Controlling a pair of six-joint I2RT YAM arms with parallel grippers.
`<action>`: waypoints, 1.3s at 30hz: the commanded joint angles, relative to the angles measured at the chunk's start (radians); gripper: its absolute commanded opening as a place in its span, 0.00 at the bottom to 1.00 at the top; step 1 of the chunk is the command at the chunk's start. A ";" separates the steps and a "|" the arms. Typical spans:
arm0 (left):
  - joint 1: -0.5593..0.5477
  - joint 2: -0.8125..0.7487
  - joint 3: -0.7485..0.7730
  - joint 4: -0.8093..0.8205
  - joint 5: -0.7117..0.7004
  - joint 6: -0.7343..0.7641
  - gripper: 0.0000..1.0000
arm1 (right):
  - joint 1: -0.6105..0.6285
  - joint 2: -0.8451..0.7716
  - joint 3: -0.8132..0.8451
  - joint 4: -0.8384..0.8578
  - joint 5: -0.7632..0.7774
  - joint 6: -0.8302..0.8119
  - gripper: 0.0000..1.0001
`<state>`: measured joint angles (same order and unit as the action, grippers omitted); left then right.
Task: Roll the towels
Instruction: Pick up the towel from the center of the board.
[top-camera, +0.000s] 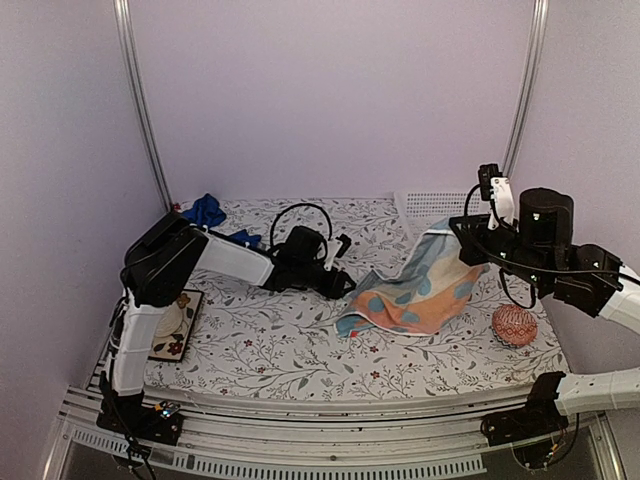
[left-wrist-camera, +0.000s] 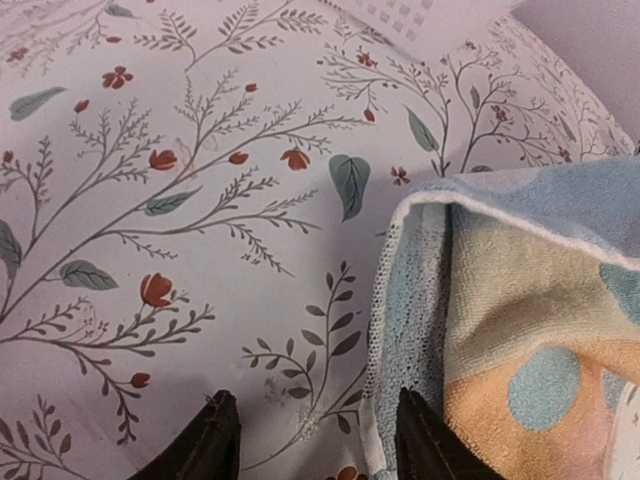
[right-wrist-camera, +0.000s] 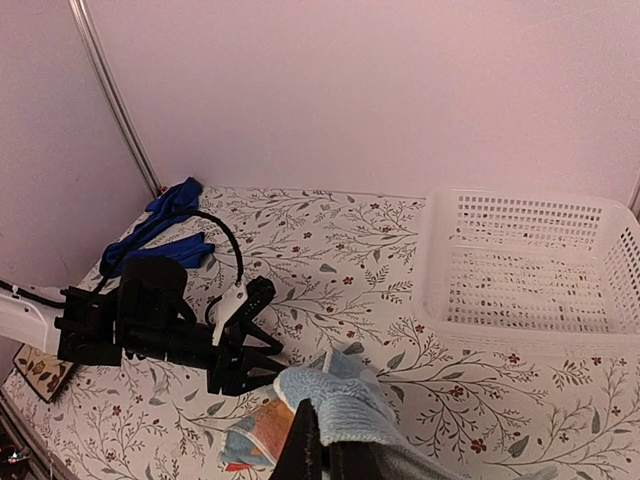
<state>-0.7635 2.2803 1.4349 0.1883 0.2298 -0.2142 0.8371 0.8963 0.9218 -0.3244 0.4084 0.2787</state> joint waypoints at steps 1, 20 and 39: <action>-0.027 0.029 0.017 -0.076 0.019 0.031 0.53 | -0.004 0.008 -0.006 0.033 -0.002 -0.011 0.02; -0.079 0.091 0.097 -0.238 -0.105 0.039 0.00 | -0.003 0.011 0.011 0.029 -0.001 -0.015 0.02; -0.045 -0.560 -0.273 -0.232 -0.536 0.012 0.00 | -0.006 0.053 -0.066 0.137 -0.130 0.052 0.02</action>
<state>-0.8158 1.8584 1.2167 -0.0093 -0.1577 -0.2073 0.8364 0.9203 0.8749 -0.2634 0.3508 0.2928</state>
